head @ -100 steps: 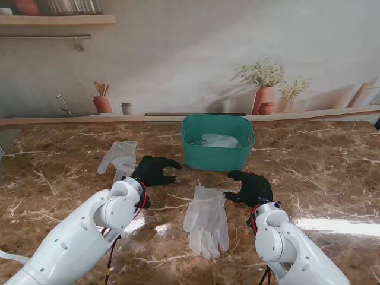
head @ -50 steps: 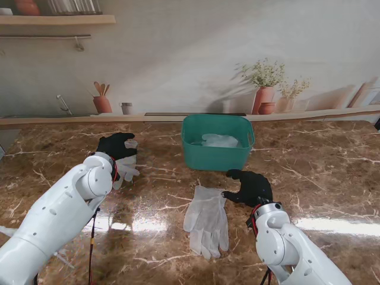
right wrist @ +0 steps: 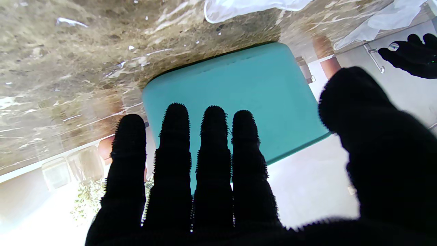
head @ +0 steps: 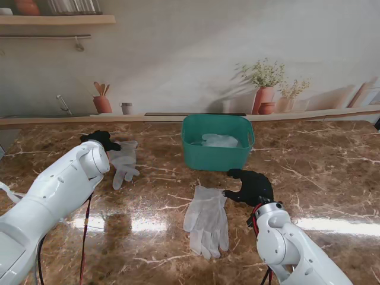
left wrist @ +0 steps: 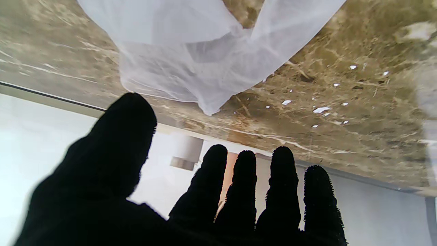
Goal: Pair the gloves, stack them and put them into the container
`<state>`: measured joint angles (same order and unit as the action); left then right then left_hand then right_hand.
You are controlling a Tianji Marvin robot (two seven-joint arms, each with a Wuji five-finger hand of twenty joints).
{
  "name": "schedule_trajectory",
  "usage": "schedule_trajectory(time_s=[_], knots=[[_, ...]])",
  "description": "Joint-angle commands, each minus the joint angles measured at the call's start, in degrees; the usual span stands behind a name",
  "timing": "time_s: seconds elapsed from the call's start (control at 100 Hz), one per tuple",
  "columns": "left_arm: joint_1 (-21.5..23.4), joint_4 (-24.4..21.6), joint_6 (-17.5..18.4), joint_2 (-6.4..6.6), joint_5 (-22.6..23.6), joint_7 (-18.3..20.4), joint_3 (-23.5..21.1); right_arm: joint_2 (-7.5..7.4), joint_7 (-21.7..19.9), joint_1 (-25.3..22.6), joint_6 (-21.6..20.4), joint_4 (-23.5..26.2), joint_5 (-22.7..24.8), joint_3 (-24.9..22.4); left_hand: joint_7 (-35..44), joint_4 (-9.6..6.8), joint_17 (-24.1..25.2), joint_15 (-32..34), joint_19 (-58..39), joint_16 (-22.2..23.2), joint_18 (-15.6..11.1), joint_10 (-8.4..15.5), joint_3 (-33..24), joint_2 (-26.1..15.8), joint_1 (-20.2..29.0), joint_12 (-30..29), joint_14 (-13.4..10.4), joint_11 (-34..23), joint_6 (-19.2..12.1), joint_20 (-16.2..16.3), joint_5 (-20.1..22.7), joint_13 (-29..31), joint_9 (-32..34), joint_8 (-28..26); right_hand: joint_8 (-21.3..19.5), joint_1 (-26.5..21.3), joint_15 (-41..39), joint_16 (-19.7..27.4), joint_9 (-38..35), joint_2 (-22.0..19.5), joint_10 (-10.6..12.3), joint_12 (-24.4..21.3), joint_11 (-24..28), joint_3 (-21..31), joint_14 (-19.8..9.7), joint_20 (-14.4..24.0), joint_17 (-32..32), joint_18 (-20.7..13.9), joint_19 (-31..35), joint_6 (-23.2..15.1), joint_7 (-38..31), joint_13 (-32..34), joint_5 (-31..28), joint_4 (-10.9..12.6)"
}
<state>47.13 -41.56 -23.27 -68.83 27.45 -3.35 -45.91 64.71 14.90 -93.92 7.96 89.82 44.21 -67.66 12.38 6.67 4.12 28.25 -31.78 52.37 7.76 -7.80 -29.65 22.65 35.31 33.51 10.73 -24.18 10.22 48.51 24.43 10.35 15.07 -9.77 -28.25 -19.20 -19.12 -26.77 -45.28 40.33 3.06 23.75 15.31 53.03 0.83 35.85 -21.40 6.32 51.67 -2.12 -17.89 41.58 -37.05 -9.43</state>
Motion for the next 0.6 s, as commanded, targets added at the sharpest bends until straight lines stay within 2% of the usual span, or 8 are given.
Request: schedule_trajectory(time_s=[0.0,0.1,0.21,0.26,0.35,0.5,0.59], knots=[[-2.24,3.17,0.47,-1.72,-1.23,-0.67,1.16,0.15,-0.59,-0.34,0.05,-0.48,-0.46,0.01,3.83,-1.29,0.63,1.83,-0.77,1.12,0.41,-1.09,0.95,0.74,-1.00,1.91,2.00,-1.82,0.99,1.09,0.14,-1.15,1.13,-2.38,0.51,1.93,0.43,1.07,-0.60,-0.32,-0.35,-1.05,0.18,-0.50,-0.37,-0.25,-0.10,0.00,1.21,-1.22,-0.56,1.04,-0.63,2.19],[-4.61,7.89,0.97,-3.07,-2.74,-0.79,3.82,0.18,-0.44,-0.31,-0.28,-0.65,-0.67,0.03,8.99,-1.14,0.53,2.11,-1.54,1.06,0.84,-0.84,0.96,0.79,-1.01,3.01,2.28,-2.46,0.27,0.94,2.14,-0.49,2.30,-5.11,0.56,1.89,0.40,1.03,-0.66,-0.36,-0.33,-1.04,0.16,-0.54,-0.35,-0.22,-0.12,0.00,1.27,-1.26,-0.62,1.09,-0.65,2.21],[-7.00,13.95,2.42,-5.41,-5.30,-2.13,5.41,0.12,-0.11,-0.34,-0.89,-0.82,-0.25,0.02,11.47,-1.11,0.49,2.05,-2.63,0.80,0.96,-0.07,0.56,0.60,-0.88,3.06,2.00,-2.24,-0.34,1.02,1.99,-0.55,2.18,-6.53,0.60,1.85,0.29,0.96,-0.98,-0.46,-0.27,-0.99,0.24,-0.51,-0.37,-0.19,-0.24,0.01,1.38,-1.50,-0.77,1.33,-0.89,2.25],[-7.97,16.54,2.57,-6.74,-6.85,-2.58,5.45,0.04,-0.18,-0.26,-1.37,-0.97,0.04,0.02,12.14,-1.10,0.78,1.07,-1.21,-0.08,0.47,0.05,0.10,0.69,-0.63,2.60,1.72,-1.73,-0.52,-0.16,2.73,-1.18,1.75,-6.86,0.62,1.79,0.23,0.93,-1.25,-0.43,-0.18,-0.95,0.31,-0.48,-0.38,-0.17,-0.33,0.14,1.45,-1.82,-0.81,1.46,-0.99,2.26],[-9.64,20.97,3.08,-8.60,-8.28,-2.63,6.23,-0.05,-0.42,-0.10,-1.83,-1.17,0.18,0.12,17.16,-0.90,0.94,0.80,-0.79,-1.12,0.33,0.44,-1.10,1.12,-0.86,2.22,1.58,-1.87,-1.89,0.80,3.75,-1.27,1.65,-9.76,0.72,1.79,0.28,0.92,-1.29,-0.51,-0.25,-0.95,0.25,-0.49,-0.37,-0.16,-0.34,0.19,1.49,-1.87,-0.71,1.44,-0.80,2.27],[-11.61,26.50,5.11,-10.98,-9.08,-2.77,7.44,0.10,0.21,0.21,-2.24,-1.57,-0.11,0.39,20.16,-0.80,0.85,0.89,-0.90,-1.30,0.14,1.28,-1.76,1.64,-0.68,2.15,1.26,-2.04,-3.86,1.61,4.32,-1.20,1.77,-11.85,0.85,1.85,0.32,0.89,-1.43,-0.57,-0.14,-0.90,0.21,-0.42,-0.39,-0.15,-0.35,0.24,1.55,-1.92,-0.68,1.53,-0.79,2.29],[-11.69,26.59,4.74,-11.38,-9.47,-2.64,7.22,0.09,0.28,0.31,-2.60,-1.69,-0.13,0.42,21.37,-0.71,0.91,0.76,-0.63,-1.45,-0.05,1.66,-2.37,2.01,-0.23,2.03,1.05,-2.07,-6.18,1.71,3.93,-1.44,1.73,-12.82,0.89,1.80,0.36,0.88,-1.53,-0.58,-0.14,-0.86,0.22,-0.41,-0.36,-0.14,-0.36,0.25,1.57,-2.05,-0.69,1.47,-0.79,2.29]])
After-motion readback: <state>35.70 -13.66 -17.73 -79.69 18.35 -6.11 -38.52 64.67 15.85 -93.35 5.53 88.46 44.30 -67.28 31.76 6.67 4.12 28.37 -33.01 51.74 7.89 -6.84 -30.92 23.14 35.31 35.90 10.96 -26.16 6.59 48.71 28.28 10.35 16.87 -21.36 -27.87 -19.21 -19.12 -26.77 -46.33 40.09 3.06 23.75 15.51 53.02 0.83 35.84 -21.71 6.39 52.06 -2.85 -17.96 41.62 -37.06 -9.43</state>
